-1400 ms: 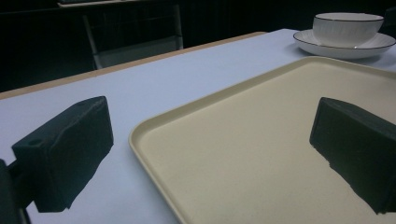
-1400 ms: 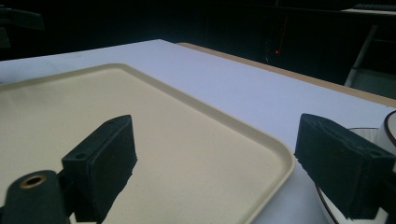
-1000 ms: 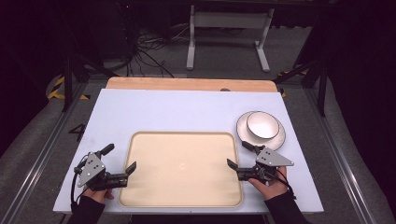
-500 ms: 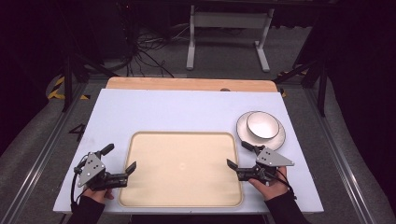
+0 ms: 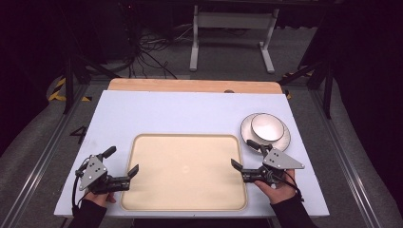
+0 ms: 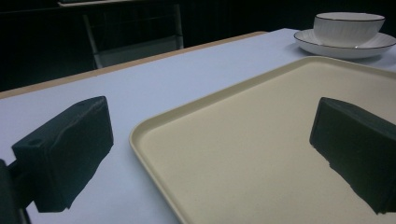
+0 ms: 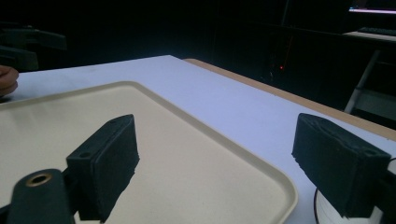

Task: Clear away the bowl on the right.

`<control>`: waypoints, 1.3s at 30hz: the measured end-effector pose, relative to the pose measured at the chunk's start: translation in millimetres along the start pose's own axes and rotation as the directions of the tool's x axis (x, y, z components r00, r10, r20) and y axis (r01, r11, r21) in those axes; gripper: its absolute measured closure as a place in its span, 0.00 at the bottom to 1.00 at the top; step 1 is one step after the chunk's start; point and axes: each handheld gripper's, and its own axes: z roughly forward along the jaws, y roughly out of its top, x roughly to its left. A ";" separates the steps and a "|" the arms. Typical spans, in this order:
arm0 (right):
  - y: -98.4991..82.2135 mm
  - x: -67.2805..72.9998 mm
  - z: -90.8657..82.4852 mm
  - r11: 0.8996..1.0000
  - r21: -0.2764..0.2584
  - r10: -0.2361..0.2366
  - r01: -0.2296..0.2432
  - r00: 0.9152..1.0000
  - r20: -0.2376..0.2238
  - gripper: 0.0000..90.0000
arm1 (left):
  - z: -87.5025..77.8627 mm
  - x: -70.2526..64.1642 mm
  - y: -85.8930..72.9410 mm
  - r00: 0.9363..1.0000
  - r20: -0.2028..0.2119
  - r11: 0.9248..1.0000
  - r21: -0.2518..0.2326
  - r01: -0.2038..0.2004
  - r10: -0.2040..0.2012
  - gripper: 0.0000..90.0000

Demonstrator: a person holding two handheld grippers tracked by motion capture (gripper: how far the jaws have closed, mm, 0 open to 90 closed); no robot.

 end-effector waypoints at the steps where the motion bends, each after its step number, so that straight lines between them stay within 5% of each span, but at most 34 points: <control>1: 1.5 0.3 -0.3 1.000 -0.005 0.000 0.000 1.000 -0.002 0.16 | 0.0 0.0 0.0 1.000 0.000 1.000 0.000 0.000 0.000 0.00; 18: 23.4 3.5 -11.2 0.999 -0.048 0.002 -0.002 1.000 0.011 0.18 | -0.2 -0.3 0.0 1.000 0.000 1.000 0.002 0.000 0.000 0.00; 31: 28.3 -7.3 -24.4 0.999 -0.018 0.051 -0.049 0.989 0.137 0.22 | -0.1 -0.6 0.0 1.000 0.000 1.000 0.000 -0.001 0.001 0.00; 39: 28.7 -19.4 -36.2 0.997 -0.015 0.076 -0.075 0.974 0.213 0.23 | -0.1 -0.5 0.0 1.000 0.000 1.000 0.000 0.000 0.000 0.00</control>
